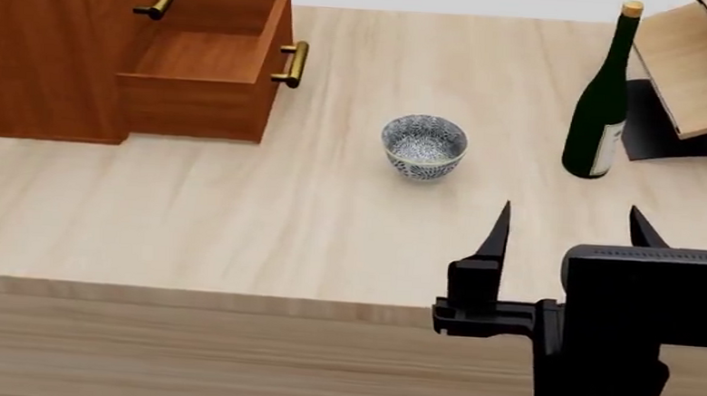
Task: Put the bowl in the bottom drawer of the cabinet.
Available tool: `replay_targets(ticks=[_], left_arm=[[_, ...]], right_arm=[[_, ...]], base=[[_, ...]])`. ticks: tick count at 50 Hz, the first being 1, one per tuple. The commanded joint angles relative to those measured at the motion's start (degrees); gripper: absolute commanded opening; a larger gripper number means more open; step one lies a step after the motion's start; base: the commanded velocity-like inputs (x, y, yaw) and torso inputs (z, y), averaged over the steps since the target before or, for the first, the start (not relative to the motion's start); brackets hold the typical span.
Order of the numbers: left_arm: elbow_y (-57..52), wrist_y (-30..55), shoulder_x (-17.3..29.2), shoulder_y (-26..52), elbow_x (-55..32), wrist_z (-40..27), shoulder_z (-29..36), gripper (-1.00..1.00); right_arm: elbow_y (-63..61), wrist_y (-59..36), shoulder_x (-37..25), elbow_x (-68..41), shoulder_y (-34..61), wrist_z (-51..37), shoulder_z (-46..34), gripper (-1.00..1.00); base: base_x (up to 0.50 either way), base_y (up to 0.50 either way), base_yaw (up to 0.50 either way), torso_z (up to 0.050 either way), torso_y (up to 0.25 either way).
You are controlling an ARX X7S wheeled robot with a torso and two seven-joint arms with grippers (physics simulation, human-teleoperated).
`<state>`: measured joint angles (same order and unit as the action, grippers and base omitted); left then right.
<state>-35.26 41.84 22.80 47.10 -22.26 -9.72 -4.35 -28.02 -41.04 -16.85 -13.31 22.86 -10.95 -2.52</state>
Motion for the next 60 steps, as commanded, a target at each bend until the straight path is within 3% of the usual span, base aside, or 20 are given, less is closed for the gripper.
replay_targets(ticks=[1,60], left_arm=[[0.59,-0.99,0.20,-1.24,0.38,0.03,0.12,1.00],[1.30,-1.85,0.93,-1.07,0.64,-0.57,2.01,1.00]], right_arm=[[0.69,0.96,0.37,-0.53,-0.64,-0.04,0.08,1.00],[2.22,4.12,-0.18,-2.19,-2.89,-0.49,0.41,1.00]], base=[[0.00,0.41,0.00,0.000,0.000],[0.00,0.41,0.00,0.000,0.000]])
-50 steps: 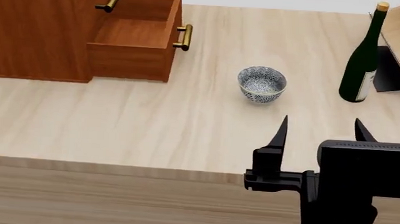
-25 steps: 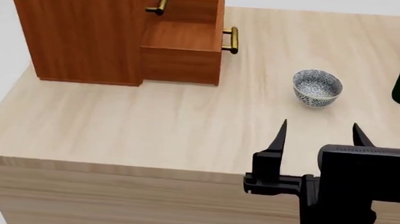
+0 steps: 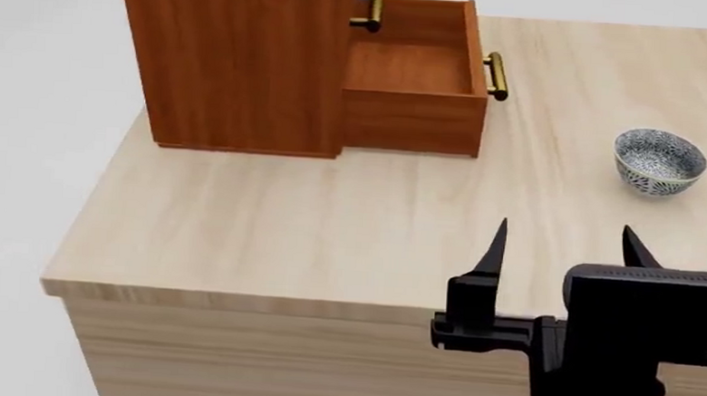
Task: Put the bowl in the bottom drawer of the cabinet.
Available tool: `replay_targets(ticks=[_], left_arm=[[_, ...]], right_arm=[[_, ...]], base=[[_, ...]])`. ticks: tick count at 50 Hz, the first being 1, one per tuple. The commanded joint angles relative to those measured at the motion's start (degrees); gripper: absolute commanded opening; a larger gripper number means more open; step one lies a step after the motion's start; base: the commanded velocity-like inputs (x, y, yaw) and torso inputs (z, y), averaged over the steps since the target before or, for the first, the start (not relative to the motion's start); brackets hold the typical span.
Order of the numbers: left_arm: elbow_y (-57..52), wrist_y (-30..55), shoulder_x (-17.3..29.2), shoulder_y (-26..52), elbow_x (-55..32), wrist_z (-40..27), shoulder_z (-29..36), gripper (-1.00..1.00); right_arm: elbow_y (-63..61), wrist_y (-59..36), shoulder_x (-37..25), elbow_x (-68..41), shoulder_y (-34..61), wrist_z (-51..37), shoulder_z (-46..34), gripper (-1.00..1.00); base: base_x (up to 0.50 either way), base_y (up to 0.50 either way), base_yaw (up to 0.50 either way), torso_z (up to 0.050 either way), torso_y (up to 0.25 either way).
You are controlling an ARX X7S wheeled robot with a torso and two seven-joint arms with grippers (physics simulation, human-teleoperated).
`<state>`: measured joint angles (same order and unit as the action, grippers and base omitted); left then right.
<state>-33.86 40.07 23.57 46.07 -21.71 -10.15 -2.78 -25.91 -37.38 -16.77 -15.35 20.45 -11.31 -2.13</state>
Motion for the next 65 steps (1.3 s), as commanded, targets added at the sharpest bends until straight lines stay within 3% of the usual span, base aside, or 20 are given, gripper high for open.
replay_targets(ticks=[1,19,65], left_arm=[[-0.11,-0.05,0.13,-0.01,0.03,-0.19,0.38,1.00],[0.20,-0.29,0.05,0.26,0.02,-0.46,1.05,1.00],[0.87,-1.15,0.57,0.31,-0.12,-0.83,1.81,1.00]], right_arm=[[0.04,0.42,-0.28,-0.14,-0.52,-0.19,0.00,1.00],[-1.15,0.19,-0.48,-1.90,-1.24,-0.43,1.45,1.00],[-1.16,0.70,-1.13,-3.23,-1.81,-1.24,1.79,1.00]], base=[[0.00,0.29,0.00,0.000,0.000],[0.01,0.03,0.00,0.000,0.000],[0.35,0.00,0.00,0.000,0.000]])
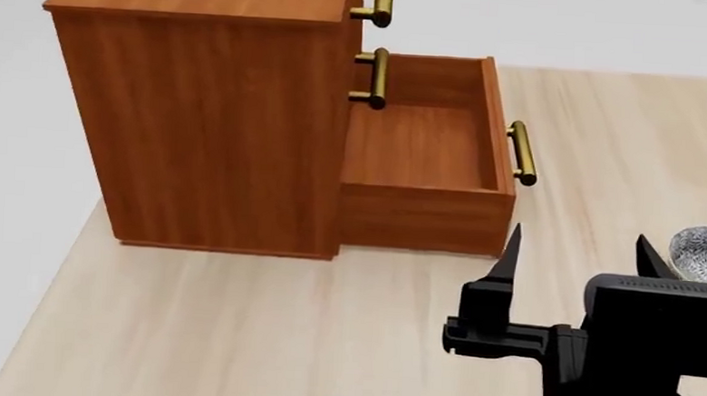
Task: Put the bowl in the bottom drawer of the cabinet.
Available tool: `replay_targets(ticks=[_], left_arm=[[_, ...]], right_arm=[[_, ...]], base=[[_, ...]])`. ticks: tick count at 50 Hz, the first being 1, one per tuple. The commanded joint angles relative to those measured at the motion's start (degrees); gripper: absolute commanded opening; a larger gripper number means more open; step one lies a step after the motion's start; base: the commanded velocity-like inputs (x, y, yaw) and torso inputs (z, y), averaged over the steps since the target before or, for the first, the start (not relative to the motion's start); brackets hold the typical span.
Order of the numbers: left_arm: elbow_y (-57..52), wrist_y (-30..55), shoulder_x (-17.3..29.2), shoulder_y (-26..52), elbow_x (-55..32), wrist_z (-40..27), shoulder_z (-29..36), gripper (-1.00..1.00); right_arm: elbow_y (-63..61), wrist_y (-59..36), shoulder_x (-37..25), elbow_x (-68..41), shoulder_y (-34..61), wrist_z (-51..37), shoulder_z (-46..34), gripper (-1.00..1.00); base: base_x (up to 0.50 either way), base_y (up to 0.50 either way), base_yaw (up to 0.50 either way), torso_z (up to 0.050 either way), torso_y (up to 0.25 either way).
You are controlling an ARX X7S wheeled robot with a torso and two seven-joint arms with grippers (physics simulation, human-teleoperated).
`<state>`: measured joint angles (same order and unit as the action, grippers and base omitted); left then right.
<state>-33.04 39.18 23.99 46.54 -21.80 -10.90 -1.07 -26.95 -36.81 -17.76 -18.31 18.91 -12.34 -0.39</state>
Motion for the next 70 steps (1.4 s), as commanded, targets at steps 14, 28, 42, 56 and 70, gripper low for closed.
replay_targets(ticks=[14,28,42,56,70], left_arm=[[-0.11,-0.17,0.29,-0.06,-0.31,-0.29,0.15,1.00],[0.04,-0.91,0.30,-0.17,-0.48,-0.13,0.34,1.00],[0.17,-1.41,0.38,-0.35,-0.68,-0.09,0.45,1.00],[0.03,-1.97,0.48,-0.65,-0.57,-0.24,0.74,1.00],[0.01,-1.96,0.45,-0.46,-0.83,-0.43,0.98,1.00]], right_arm=[[-0.26,0.31,-0.38,-0.59,-0.46,-0.45,0.08,1.00],[-0.43,0.27,-0.68,-0.92,-0.60,-0.76,0.17,1.00],[-0.90,0.17,-0.96,-1.32,-0.87,-1.05,0.23,1.00],[-0.53,0.73,-1.13,-1.43,-1.06,-1.22,0.17,1.00],[-1.62,0.50,-1.37,-2.09,-1.46,-1.62,0.53,1.00]], base=[[0.36,0.00,0.00,0.000,0.001],[0.36,0.00,0.00,0.000,0.001],[0.36,0.00,0.00,0.000,0.001],[0.36,0.00,0.00,0.000,0.001],[0.10,0.00,0.00,0.000,0.000]])
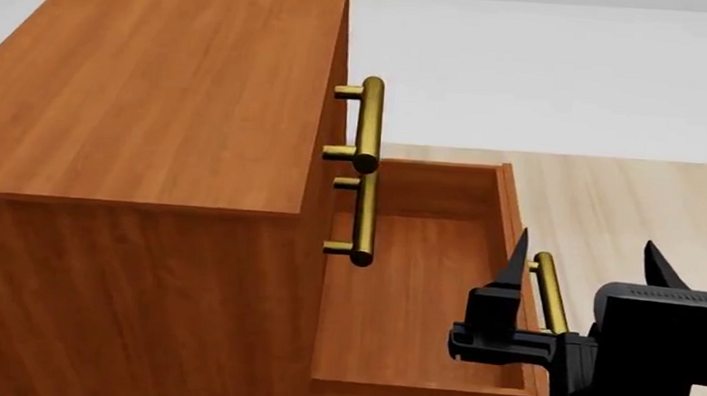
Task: Put the bowl in the bottom drawer of the cabinet.
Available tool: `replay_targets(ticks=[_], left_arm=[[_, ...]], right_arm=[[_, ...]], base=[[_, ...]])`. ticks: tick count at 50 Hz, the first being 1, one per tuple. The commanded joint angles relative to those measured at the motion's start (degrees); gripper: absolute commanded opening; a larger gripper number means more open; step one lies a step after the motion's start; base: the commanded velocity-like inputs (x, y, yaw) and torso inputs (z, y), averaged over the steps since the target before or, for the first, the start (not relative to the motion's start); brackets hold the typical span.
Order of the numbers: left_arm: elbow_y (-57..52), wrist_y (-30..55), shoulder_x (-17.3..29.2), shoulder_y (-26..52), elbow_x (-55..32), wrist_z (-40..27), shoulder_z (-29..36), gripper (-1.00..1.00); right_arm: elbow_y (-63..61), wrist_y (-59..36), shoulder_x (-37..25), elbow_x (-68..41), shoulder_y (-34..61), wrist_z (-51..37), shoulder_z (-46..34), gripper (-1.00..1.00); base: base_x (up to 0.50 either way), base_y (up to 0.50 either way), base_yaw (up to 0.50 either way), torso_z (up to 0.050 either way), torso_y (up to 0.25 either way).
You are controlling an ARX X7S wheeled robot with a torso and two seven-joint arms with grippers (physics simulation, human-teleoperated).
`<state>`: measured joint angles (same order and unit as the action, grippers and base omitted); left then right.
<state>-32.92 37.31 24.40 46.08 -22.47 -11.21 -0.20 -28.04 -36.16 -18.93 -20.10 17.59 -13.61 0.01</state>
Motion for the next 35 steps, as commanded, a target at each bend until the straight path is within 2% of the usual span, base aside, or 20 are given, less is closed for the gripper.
replay_targets(ticks=[1,10,35], left_arm=[[-0.15,0.00,0.09,0.01,-0.21,-0.15,0.08,1.00],[-0.29,0.89,0.12,0.54,-1.08,-0.47,-0.54,1.00],[-0.04,0.81,0.29,0.72,-1.23,-0.82,-0.16,1.00]], right_arm=[[-0.54,-0.18,-0.18,-0.33,-0.09,-0.40,0.15,1.00],[-0.41,-0.05,-0.28,-0.34,0.08,-0.45,-0.28,1.00],[-0.52,0.16,-0.65,-0.77,-0.14,-0.88,-0.38,1.00]], base=[[0.00,0.00,0.00,0.000,0.000],[0.00,0.00,0.00,0.000,-0.011],[0.00,0.00,0.00,0.000,-0.189]])
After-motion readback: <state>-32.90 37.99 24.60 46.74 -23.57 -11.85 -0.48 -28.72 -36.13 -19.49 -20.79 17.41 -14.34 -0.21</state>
